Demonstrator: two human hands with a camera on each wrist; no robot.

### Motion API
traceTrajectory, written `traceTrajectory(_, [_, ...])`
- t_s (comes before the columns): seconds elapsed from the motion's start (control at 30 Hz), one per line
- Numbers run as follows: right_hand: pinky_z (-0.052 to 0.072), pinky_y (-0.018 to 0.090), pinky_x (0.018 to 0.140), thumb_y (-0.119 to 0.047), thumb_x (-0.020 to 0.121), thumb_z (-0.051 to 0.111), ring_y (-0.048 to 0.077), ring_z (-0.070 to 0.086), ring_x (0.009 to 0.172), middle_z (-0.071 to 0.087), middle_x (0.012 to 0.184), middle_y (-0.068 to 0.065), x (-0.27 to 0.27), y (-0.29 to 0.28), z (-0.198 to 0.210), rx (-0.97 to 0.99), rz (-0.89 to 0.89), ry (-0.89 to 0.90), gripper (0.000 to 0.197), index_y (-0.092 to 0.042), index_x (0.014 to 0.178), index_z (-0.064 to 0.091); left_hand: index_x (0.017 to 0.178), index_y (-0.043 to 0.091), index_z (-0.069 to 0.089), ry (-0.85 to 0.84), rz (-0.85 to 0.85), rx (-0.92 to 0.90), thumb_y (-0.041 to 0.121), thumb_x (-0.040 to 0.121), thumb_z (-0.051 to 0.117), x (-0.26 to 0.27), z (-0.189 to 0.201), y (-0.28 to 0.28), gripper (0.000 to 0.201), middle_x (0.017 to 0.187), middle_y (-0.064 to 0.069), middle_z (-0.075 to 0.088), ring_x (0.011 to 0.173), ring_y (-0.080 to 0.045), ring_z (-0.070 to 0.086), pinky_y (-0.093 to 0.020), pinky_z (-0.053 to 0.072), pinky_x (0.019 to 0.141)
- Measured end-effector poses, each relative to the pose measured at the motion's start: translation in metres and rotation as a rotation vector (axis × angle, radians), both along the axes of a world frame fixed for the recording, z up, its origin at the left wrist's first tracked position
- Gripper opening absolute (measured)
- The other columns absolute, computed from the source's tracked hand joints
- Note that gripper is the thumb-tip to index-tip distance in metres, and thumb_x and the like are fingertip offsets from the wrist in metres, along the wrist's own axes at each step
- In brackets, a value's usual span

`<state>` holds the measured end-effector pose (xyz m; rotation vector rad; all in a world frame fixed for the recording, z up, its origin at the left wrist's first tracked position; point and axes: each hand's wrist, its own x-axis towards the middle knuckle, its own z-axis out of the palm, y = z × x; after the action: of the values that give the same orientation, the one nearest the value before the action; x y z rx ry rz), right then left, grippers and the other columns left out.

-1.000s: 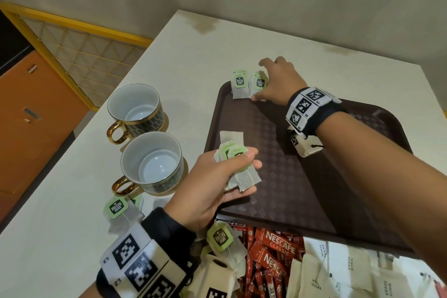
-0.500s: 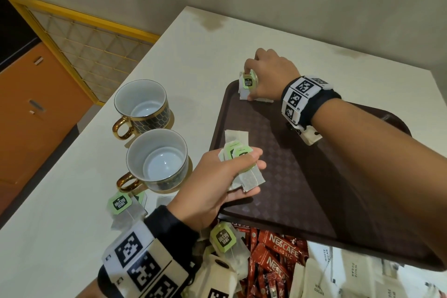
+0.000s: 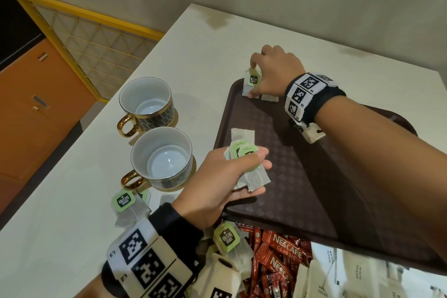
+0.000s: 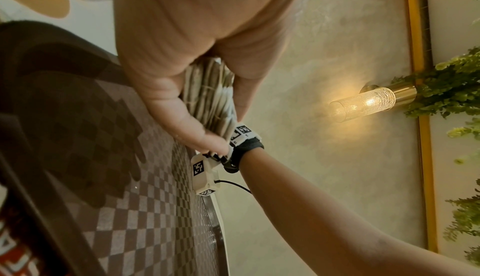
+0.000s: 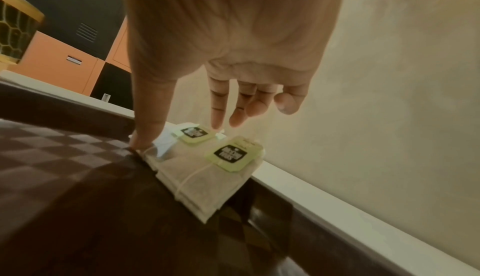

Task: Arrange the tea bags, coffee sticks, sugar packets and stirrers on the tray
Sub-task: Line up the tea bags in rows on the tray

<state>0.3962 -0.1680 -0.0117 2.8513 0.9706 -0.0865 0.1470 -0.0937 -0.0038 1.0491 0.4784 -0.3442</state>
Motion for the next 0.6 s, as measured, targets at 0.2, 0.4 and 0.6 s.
traceTrajectory(0.2, [0.04,0.044,0.097,-0.057,0.074,0.074,0.029,0.041,0.128,0.051,0.134,0.007,0.01,0.008,0.003,0.039,-0.042,0.103,0.081,-0.02,0.14,0.044,0.111,0.016,0.07,0.005,0.003,0.003,0.025,0.09,0.065,0.0,-0.001,0.001,0.023,0.098,-0.001,0.076,0.094,-0.014,0.072,-0.024,0.057,0.068])
traceTrajectory(0.4, [0.042,0.04,0.087,-0.044,0.077,0.076,0.029,0.046,0.121,0.057,0.124,0.01,0.016,0.011,-0.004,0.062,-0.05,0.183,0.059,-0.026,0.129,0.054,0.111,0.016,0.07,0.007,0.006,0.006,0.025,0.09,0.066,0.0,-0.002,0.002,0.024,0.099,-0.002,0.076,0.096,-0.016,0.072,-0.024,0.057,0.068])
traceTrajectory(0.6, [0.044,0.042,0.092,-0.05,0.074,0.077,0.028,0.046,0.12,0.055,0.124,0.009,0.015,-0.002,0.004,0.191,-0.074,0.182,0.066,-0.022,0.13,0.053,0.112,0.015,0.069,0.005,0.009,0.002,0.026,0.089,0.066,0.001,-0.003,0.001,0.026,0.099,-0.003,0.076,0.091,-0.014,0.072,-0.024,0.057,0.068])
